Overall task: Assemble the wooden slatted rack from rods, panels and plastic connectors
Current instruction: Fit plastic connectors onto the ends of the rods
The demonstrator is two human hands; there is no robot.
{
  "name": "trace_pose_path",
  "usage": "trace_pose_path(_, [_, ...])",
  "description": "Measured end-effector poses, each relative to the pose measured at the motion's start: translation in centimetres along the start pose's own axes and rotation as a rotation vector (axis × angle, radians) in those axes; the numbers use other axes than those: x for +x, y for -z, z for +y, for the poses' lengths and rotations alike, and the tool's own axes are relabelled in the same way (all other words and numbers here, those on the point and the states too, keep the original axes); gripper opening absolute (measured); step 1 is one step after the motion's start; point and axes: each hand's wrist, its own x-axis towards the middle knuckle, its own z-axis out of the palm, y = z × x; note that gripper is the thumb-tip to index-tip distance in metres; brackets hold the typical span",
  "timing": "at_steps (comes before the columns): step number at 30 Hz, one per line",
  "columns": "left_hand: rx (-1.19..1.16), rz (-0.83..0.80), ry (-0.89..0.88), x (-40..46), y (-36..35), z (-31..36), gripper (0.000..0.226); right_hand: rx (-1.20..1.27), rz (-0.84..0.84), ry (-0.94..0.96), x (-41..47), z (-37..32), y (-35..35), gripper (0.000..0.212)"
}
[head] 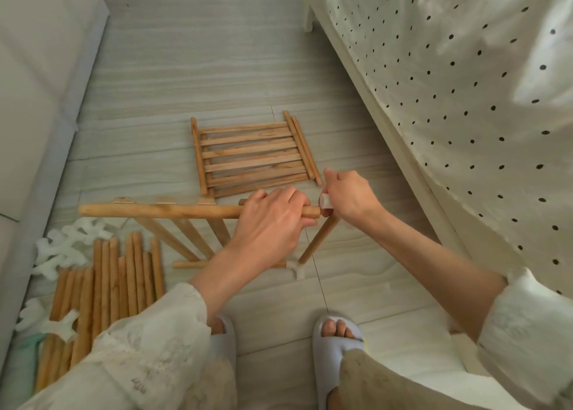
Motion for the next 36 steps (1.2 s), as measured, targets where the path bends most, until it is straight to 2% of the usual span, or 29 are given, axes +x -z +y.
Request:
trace_pose_path(17, [-0.040,-0.049,0.076,-0.9,0.5,0.5,0.032,-0.089,0.069,0.108,-2.0,1.0,-1.8,0.047])
trace_pose_path(25, [-0.051,-0.017,0.075,-0.5,0.4,0.2,0.029,-0.116,0.024,0.084,-0.9,0.8,-1.4,0.048])
trace_pose_path(30, [-0.029,0.010,0.000,0.1,0.1,-0.5,0.029,0.126,-0.102,-0.006,0.3,0.3,-0.6,0.054])
trace_pose_path(31, [-0.015,0.013,-0.026,0.2,0.0,-0.8,0.030,0.239,-0.127,-0.038,0.5,0.5,-0.5,0.057])
trace_pose_path(34, [0.006,0.005,-0.030,1.3,0.1,-1.7,0.030,0.803,-0.194,-0.184,0.8,2.3,-0.8,0.062])
trace_pose_path(36, [-0.005,-0.002,0.000,2.5,0.6,-2.6,0.031,0.886,-0.237,-0.163,0.6,4.5,-1.5,0.055])
